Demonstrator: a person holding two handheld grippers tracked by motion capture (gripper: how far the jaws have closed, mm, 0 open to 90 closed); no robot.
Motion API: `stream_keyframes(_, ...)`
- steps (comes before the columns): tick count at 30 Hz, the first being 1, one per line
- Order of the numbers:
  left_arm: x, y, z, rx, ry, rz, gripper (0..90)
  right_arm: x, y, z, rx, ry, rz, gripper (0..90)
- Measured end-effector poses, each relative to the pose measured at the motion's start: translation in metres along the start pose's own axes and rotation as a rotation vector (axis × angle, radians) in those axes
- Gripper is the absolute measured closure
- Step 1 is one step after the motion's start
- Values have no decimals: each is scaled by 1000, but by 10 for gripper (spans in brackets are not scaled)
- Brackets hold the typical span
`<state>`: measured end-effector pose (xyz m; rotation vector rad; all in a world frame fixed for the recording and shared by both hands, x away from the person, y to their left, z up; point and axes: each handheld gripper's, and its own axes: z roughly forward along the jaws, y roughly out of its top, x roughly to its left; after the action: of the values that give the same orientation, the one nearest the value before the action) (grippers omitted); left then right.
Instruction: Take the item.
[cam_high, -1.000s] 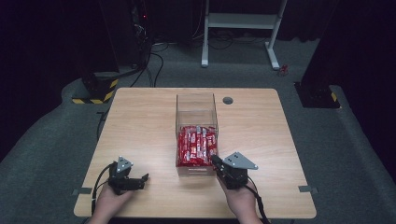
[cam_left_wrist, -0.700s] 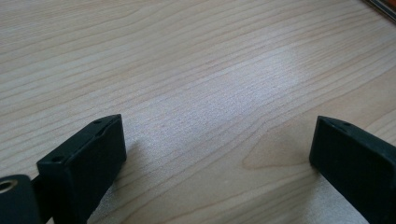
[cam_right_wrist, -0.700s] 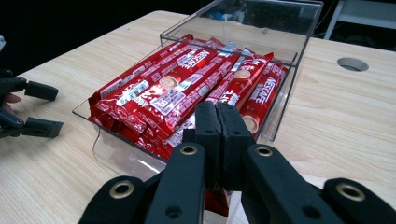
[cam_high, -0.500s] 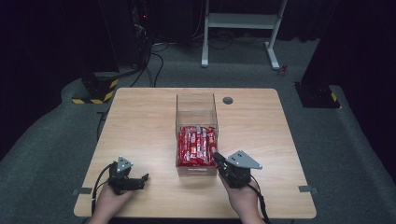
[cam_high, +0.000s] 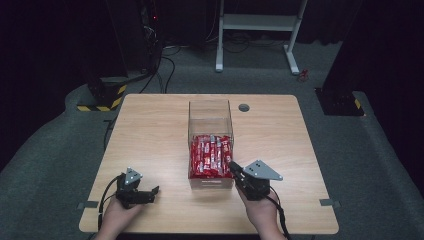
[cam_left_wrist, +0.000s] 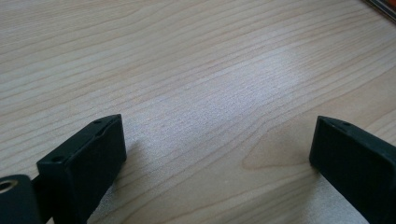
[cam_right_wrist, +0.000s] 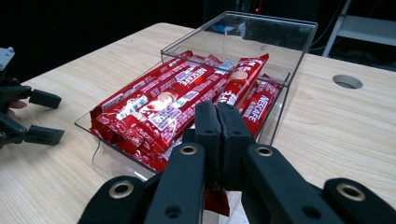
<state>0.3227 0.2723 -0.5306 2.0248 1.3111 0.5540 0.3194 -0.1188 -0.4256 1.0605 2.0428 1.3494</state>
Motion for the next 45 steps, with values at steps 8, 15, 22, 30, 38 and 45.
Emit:
stream_keyframes(8,0,0,0,0,0,0,40,-7,2,-4,-14,-12,2,885)
stream_keyframes(15,0,0,0,0,0,0,40,-14,3,-9,-24,-27,-5,885)
stream_keyframes(22,0,0,0,0,0,0,40,-20,2,-12,-26,-42,-1,885)
stream_keyframes(30,0,0,0,0,0,0,40,-28,1,-15,-28,-64,-3,885)
stream_keyframes(38,0,0,0,0,0,0,40,-44,1,-23,-39,-106,19,885)
stream_keyframes(45,0,0,0,0,0,0,40,-56,-2,-25,-25,-134,22,885)
